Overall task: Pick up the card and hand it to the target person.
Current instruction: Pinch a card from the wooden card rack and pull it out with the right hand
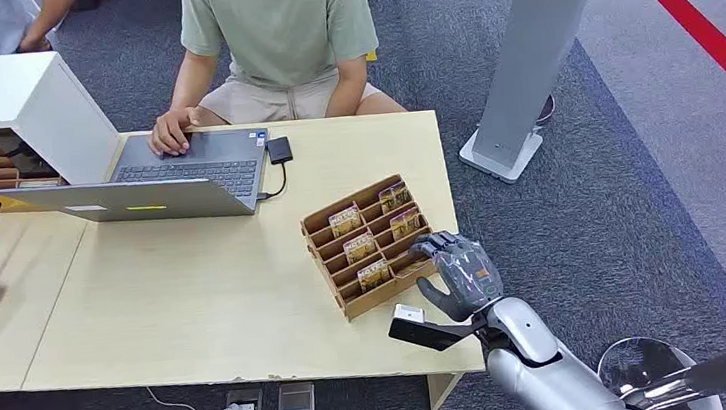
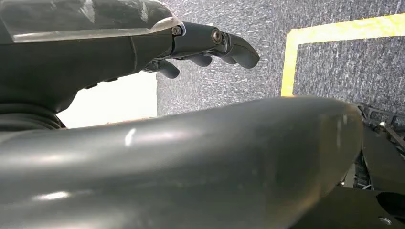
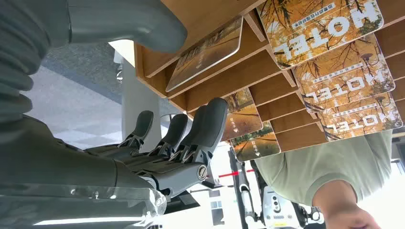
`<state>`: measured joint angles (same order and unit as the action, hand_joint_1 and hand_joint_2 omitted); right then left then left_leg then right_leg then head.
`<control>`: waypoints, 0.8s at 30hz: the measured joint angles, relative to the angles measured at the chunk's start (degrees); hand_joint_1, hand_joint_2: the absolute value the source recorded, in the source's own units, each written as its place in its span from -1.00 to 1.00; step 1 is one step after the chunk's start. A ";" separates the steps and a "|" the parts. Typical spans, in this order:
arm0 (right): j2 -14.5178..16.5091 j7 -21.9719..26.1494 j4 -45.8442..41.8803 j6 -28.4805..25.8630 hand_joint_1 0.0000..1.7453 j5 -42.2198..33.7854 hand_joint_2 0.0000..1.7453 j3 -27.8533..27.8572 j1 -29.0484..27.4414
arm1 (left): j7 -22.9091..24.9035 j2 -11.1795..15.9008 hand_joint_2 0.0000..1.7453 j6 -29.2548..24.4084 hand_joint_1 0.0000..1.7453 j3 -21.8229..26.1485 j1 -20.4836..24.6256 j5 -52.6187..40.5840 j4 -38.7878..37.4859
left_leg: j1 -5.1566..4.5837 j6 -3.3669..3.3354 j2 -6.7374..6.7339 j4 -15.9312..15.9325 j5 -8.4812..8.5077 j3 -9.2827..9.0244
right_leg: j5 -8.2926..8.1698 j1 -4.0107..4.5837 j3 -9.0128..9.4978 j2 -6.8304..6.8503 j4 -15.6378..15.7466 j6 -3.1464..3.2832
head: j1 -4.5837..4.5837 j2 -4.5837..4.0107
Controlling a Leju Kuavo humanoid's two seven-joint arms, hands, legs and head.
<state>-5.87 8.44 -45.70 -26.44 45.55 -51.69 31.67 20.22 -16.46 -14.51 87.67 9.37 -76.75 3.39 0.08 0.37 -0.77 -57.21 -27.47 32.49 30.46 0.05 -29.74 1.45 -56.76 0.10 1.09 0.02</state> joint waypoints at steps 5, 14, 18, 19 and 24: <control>0.15 0.11 0.05 0.02 0.19 -0.07 1.00 -0.07 -0.01 | 0.07 0.05 -1.00 -0.41 -1.00 0.02 0.00 0.19 0.00 | 0.00 0.00 0.00 0.00 0.00 0.00 | 0.00 0.00 -0.01 0.00 0.00 0.00 | 0.00 0.00; 0.52 0.03 0.00 0.25 1.00 0.01 1.00 -0.26 -0.23 | 0.43 -0.91 -1.00 -6.76 -1.00 0.02 0.12 -0.33 -0.10 | 0.00 0.00 0.00 0.00 0.00 0.00 | 0.00 0.00 -0.01 0.00 0.00 0.00 | -0.03 0.01; 0.57 -0.21 -0.02 0.13 1.00 0.11 1.00 -0.45 -0.22 | 0.31 -0.97 -1.00 -7.33 -1.00 0.07 0.15 -0.34 -0.28 | 0.00 0.00 0.00 0.00 0.00 -0.01 | 0.00 0.00 0.00 0.00 0.00 0.00 | -0.03 0.01; 0.58 -0.33 -0.02 0.01 1.00 0.15 1.00 -0.54 -0.22 | 0.28 -0.97 -1.00 -7.49 -1.00 0.08 0.16 -0.32 -0.34 | 0.00 0.00 0.00 0.00 0.00 -0.02 | 0.00 0.00 0.01 0.00 0.00 0.00 | -0.03 0.01; 0.54 -1.15 -0.02 -1.39 1.00 0.56 1.00 -0.88 -0.23 | 0.09 -1.00 -1.00 -8.05 -1.00 0.09 0.18 0.09 -0.47 | 0.00 0.00 0.00 0.00 0.00 -0.03 | 0.00 0.00 0.00 0.00 0.00 0.00 | -0.02 0.01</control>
<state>-5.33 7.29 -45.72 -27.82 46.11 -52.57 31.44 20.31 -17.46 -22.57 87.76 9.55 -76.66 2.92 0.08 0.37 -0.77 -57.21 -27.47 32.46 30.46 0.05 -29.73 1.45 -56.76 0.10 1.07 0.03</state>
